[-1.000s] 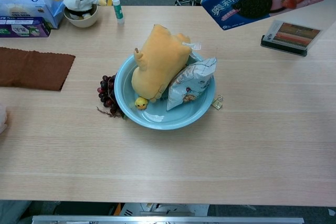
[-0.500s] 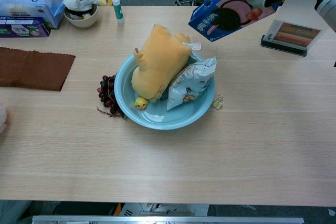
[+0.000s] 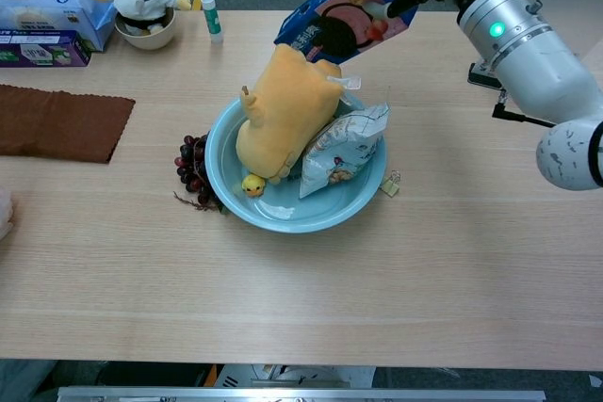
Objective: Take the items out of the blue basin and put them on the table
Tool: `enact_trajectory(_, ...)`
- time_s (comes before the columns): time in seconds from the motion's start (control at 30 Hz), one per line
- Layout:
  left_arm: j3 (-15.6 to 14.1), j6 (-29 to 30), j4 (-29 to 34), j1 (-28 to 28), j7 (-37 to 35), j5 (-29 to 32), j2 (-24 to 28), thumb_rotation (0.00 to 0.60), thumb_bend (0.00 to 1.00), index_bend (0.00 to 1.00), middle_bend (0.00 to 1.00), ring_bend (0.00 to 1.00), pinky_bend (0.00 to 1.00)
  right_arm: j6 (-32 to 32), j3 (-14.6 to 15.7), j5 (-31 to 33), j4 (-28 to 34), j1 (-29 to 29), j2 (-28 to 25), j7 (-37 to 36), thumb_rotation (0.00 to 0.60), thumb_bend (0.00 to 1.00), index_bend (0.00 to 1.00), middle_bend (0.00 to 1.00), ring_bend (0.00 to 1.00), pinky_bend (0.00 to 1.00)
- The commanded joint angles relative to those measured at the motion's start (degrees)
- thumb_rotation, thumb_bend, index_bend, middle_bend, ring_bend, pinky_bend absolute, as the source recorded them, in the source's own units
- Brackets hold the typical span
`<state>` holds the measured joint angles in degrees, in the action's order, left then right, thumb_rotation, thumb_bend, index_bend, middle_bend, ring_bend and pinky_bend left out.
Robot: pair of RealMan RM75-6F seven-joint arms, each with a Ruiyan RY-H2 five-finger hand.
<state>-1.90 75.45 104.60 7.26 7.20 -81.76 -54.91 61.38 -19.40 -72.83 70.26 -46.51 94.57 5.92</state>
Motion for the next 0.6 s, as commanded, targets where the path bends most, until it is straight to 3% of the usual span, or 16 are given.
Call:
enact_trajectory(0.03, 0.0, 0.0, 0.0, -0.1, 0.0, 0.0, 0.0, 0.600, 0.27, 0.19, 0.25, 0.23, 0.33, -1.5, -0.7, 1.2, -2.1, -1.8, 2.5, -0.7, 0.600, 0.26, 0.58, 0.56, 0.56, 0.76)
enact_trajectory(0.17, -0.2, 0.3, -0.1, -0.4, -0.3, 0.0, 0.2, 0.600, 0.27, 0.19, 0.25, 0.23, 0.33, -2.4, -1.1, 1.9, -4.9, -3.1, 5.0, -2.3, 0.600, 0.26, 0.58, 0.55, 0.54, 0.74)
enact_trajectory(0.37, -0.3, 0.7, -0.2, -0.9, -0.7, 0.2, 0.5, 0.600, 0.27, 0.19, 0.25, 0.23, 0.33, -4.3, -0.4, 2.7, -8.7, -3.4, 6.6, -4.3, 0.600, 0.26, 0.54, 0.49, 0.46, 0.63)
enact_trajectory(0.47, -0.4, 0.6, -0.2, -0.9, -0.6, 0.1, 0.6, 0.600, 0.27, 0.19, 0.25, 0.23, 0.33, -7.5, 0.6, 4.3, -8.9, -3.1, 5.9, -4.1, 0.600, 0.25, 0.42, 0.41, 0.37, 0.54)
enact_trajectory(0.6, -0.5, 0.4, 0.1, -0.8, -0.3, 0.0, 0.5, 0.600, 0.27, 0.19, 0.25, 0.23, 0.33, -12.7, 1.9, 8.5, -5.9, -2.6, 2.9, 0.1, 0.600, 0.20, 0.05, 0.14, 0.13, 0.31)
